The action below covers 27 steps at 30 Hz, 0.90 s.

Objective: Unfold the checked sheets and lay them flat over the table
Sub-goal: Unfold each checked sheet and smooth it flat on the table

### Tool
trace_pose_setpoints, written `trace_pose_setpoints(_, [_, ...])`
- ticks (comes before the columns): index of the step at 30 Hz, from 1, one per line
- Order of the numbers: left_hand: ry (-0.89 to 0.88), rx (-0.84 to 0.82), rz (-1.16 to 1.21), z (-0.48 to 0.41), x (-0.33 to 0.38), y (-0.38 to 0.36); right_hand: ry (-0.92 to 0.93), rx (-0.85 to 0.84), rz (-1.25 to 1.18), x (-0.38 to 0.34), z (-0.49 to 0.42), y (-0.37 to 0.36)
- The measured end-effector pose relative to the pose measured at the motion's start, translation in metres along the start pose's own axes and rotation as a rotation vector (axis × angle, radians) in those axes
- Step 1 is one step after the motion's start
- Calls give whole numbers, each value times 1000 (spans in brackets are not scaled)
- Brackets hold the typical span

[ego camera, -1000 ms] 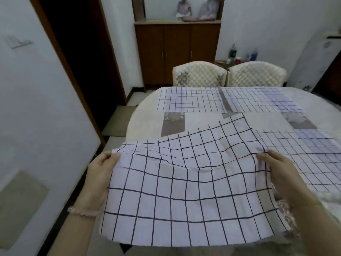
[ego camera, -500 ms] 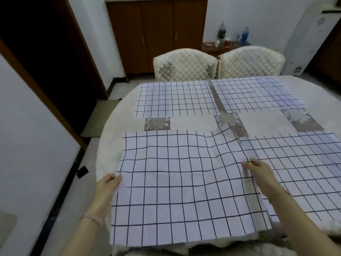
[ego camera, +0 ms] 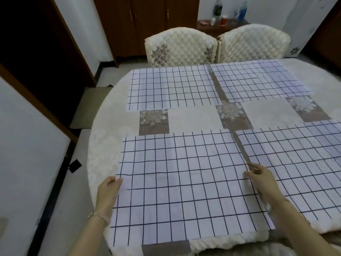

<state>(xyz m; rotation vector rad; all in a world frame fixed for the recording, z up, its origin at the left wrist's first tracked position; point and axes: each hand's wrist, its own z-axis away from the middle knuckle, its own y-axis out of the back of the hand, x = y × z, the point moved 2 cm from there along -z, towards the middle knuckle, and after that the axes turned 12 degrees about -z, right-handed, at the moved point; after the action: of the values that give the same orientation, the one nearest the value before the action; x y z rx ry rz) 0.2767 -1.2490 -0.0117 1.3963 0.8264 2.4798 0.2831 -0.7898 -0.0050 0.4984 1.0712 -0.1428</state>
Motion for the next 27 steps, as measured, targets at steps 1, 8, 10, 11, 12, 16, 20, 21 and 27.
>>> trace_pose_setpoints(1, [3,-1,-7,0,-3,2,12,2,30,1,1,1])
trace_pose_setpoints(8, [-39,-54,-106,12,-8,10,28,69,68,1,-3,1])
trace_pose_setpoints(10, [-21,-15,-115,12,-8,8,28,94,81,1,-4,-2])
trace_pose_setpoints(11, [-9,15,-134,12,-7,8,34,104,97,3,-5,-3])
trace_pose_setpoints(12, [-6,47,-167,12,-7,7,41,116,132,3,-4,-3])
trace_pose_setpoints(16, [-137,201,-452,16,-8,4,185,178,387,2,-1,-10])
trace_pose_setpoints(20, [-525,262,-773,30,8,-16,585,175,625,-5,14,-40])
trace_pose_setpoints(21, [-661,247,-805,37,13,-26,630,125,608,-8,25,-53])
trace_pose_setpoints(27, [-832,-113,-1101,54,-6,-81,817,-298,778,23,68,-112])
